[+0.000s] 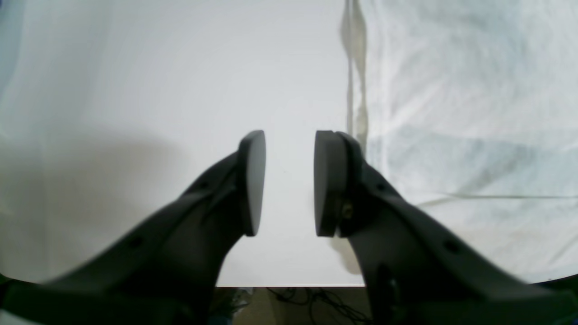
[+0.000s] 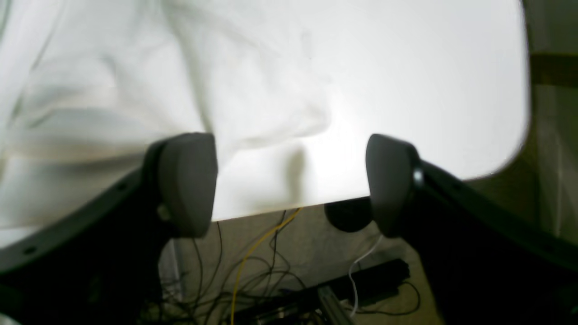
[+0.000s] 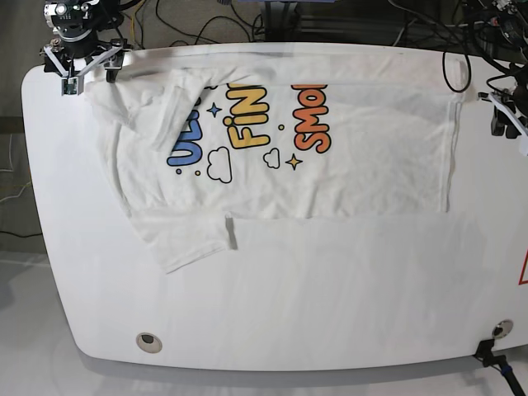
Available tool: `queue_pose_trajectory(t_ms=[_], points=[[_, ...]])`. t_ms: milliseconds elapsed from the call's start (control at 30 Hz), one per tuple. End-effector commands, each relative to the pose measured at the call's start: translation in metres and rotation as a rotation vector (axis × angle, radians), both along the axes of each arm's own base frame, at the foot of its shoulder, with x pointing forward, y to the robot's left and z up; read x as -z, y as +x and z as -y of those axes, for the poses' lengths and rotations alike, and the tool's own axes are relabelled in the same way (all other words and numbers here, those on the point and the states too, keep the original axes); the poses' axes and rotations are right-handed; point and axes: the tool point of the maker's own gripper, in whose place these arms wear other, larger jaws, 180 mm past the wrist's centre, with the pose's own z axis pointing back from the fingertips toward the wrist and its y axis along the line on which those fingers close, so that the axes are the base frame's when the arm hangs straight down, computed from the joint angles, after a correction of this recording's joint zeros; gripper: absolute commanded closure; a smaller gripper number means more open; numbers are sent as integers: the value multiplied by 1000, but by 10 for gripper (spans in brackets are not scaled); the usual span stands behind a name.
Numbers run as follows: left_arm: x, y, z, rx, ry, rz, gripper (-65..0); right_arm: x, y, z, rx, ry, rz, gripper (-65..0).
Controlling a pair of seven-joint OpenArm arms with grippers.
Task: Fold the T-shirt properly
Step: 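Open both grippers and release the shirt's shoulder edges, then move both grippers over the shirt's body below the printed lettering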
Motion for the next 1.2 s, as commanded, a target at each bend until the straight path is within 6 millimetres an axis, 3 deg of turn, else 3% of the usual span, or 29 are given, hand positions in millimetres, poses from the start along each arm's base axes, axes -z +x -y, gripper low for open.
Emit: queue_pose_trajectory(t_ms=[0,267,367,467,800,833,900,1000,1167], points=[[-10,6,-2,16,17,32,-170,-7,8,-9,-75,3,19,-495],[-5,8,6,42,9,19,-167,-10,14,-39,-161,138,74,-495],[-5,8,6,42,9,19,-167,-21,15,-18,-97,107,121,-495],[-5,8,6,42,9,19,-167,-26,20,-13,-91,94,144,-495],[-1,10,15,67,-2,9,-167,-42,45,-22,-103,161,268,-476],[0,10,15,66,-3,8,-167,-44,47,-23,-104,174,282,-438],[0,10,15,66,-3,8,-167,-44,47,-25,-105,183,282,-297],[1,11,18,75,-8,6,-167,-42,48,-26,-105,189,283,0],[2,10,14,69,15,-8,-167,-26,52,-36,-107,247,265,0]])
